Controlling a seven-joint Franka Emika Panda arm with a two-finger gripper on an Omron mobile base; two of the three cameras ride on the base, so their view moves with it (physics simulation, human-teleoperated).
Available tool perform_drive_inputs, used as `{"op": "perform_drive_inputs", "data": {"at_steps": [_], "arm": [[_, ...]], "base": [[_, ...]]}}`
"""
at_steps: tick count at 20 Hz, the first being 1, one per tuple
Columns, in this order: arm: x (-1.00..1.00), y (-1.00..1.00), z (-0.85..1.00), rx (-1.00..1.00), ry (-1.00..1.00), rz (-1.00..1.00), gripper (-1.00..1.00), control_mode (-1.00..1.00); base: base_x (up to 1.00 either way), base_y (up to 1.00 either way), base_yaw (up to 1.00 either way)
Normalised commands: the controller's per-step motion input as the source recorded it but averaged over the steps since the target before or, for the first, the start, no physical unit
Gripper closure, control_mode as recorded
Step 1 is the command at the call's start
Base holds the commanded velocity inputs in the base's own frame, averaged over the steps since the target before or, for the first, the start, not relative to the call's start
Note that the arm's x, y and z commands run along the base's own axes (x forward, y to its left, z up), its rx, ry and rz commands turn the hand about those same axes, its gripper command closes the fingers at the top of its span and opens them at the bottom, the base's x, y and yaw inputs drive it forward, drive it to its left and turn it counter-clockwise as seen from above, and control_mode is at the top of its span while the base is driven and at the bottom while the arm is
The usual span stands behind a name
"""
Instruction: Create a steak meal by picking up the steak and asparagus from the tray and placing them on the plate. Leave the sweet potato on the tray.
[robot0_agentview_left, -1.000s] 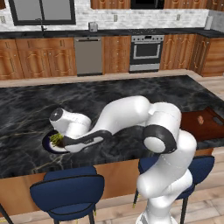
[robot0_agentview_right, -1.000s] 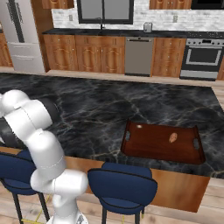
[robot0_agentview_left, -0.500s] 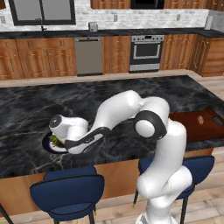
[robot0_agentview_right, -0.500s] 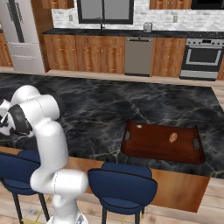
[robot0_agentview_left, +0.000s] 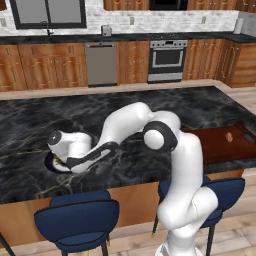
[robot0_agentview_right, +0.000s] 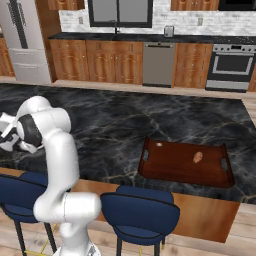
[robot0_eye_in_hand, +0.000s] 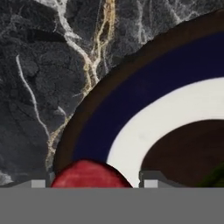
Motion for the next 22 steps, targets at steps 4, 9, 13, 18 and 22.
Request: {"op": "perform_drive_inputs", "data": {"at_steps": [4, 9, 13, 18, 22], "arm": [[0.02, 0.09, -0.03, -0.01, -0.02, 0.00, -1.00, -1.00], [-0.21, -0.02, 0.17, 0.00, -0.13, 0.00, -1.00, -1.00], [-0.27, -0.14, 0.34, 0.00, -0.13, 0.00, -1.00, -1.00], [-0.62, -0.32, 0.73, 0.00, -0.26, 0.00, -1.00, -1.00], [-0.90, -0.69, 0.78, 0.07, -0.36, 0.00, -1.00, -1.00]], "base": [[0.00, 0.00, 0.00], [0.00, 0.00, 0.00], [0.00, 0.00, 0.00], [0.00, 0.00, 0.00], [0.00, 0.00, 0.00]]}}
